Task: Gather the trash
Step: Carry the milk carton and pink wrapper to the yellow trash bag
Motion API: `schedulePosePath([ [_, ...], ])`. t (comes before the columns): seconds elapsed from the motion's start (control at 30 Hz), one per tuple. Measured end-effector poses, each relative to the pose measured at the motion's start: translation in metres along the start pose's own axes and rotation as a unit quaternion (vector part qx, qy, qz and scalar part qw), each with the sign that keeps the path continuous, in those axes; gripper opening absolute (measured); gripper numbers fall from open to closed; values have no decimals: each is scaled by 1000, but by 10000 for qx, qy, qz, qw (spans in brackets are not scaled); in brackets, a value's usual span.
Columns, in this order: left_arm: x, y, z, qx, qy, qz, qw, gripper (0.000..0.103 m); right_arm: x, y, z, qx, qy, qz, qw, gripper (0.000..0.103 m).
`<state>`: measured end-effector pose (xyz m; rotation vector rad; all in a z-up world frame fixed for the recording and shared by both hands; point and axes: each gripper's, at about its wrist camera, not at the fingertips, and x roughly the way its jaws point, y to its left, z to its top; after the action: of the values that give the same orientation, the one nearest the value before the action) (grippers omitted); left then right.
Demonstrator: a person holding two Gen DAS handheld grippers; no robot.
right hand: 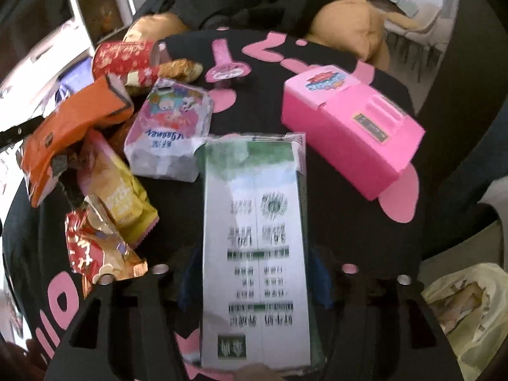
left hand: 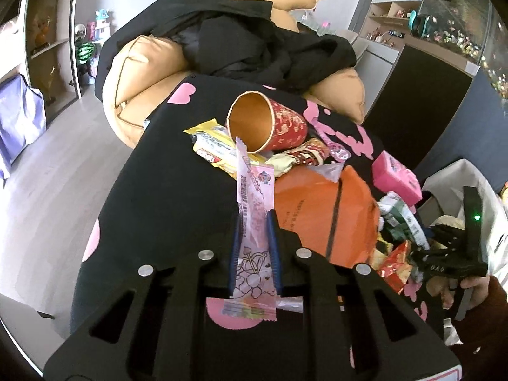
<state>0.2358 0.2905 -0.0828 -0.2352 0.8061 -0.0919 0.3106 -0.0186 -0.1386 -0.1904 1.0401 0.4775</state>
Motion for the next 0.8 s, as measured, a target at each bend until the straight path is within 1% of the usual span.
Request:
schedulePosePath([
  [0.1,-1,-1,-2,-77,-23,-87,9999,16,3,1,5,-38,164,27,9999,64],
  [0.17,-2,-1,-3,-144,-34,-146,9998,16,3,0,7,-22,172,59,9998,64],
  [0.27,-5,0,-4,-195,-53,-169,9997,16,-3,-4,14,13,-52,-52,10000,64],
  [0.33,-6,1,-3,-238,-54,-192,9995,16,-2,-9,22,123,-100,62,9999,64],
  [0.4,-6,1,-3,-287,-58,-211,9994,16,3,-14,27,300,-12,226,9993,64],
  [0.47,-7,1,-3,-340,-80,-212,9992,16,6,-18,29,477,1,456,9978,56],
  [0.5,-9,0,-4,-352,-97,-222,9991,16,3,-16,29,491,-48,480,9976,55],
  [0.63,-23,-7,-1,-390,-311,-251,9984,16,-40,-3,28,217,-822,133,9963,55],
  [0.7,-33,-13,4,-388,-496,-284,9976,16,-68,2,28,138,-1263,86,9919,55],
  [0.8,-53,-31,12,-321,-892,-318,9950,16,-106,7,24,29,-1835,26,9830,55],
])
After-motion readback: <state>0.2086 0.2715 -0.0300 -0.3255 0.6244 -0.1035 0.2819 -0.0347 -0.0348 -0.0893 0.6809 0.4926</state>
